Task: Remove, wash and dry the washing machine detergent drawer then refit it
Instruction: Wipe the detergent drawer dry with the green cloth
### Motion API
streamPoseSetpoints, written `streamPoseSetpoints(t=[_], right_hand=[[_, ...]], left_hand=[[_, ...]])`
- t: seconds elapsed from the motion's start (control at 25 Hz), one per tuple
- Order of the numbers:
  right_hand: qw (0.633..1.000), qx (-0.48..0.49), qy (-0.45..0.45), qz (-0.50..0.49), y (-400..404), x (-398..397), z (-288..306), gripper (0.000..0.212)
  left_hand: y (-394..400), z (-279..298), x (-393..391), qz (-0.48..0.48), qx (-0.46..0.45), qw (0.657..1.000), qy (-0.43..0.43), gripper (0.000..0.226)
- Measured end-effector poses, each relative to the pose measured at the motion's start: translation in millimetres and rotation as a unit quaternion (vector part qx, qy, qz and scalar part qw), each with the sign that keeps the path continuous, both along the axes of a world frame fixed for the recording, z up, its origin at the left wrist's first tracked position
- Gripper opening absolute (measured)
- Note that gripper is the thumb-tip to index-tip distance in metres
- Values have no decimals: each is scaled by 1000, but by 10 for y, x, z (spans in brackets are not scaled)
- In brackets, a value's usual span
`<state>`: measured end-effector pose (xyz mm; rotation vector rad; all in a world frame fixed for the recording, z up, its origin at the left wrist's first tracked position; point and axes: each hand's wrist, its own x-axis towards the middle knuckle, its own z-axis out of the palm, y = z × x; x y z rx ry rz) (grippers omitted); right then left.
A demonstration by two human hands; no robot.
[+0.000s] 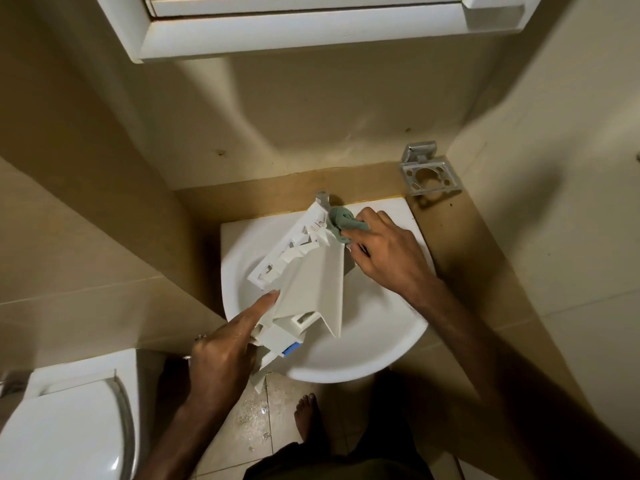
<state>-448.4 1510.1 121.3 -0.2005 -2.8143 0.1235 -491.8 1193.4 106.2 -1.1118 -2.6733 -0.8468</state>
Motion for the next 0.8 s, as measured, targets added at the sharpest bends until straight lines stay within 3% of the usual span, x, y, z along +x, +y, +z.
streamPoseSetpoints(t=[0.16,0.24,0.28,0.36,0.44,0.6,0.68,0.8], right_hand=[[989,0,28,-147,-11,141,-10,32],[974,-64,99,-193,1,190,144,29],[964,-130,135,-189,-7,219,250,28],[931,-308,162,-115,-112,264,452,29],[907,-406,109,-14,-343,313,561,31],[942,-324,28,86,-628,415,405,31],[958,-276,46,66,-559,403,316,31],[977,-188,93,-46,-377,372,160,30]], left_hand=[[131,23,8,-41,-23,998,51,85],[176,14,-21,-55,3,993,103,58],[181,-2,-51,-69,13,989,134,40],[190,5,-125,-102,25,981,161,40],[193,1,-181,-129,23,976,173,39],[206,37,-215,-166,12,966,199,42],[207,50,-214,-166,8,965,205,40],[196,57,-218,-152,6,970,191,41]])
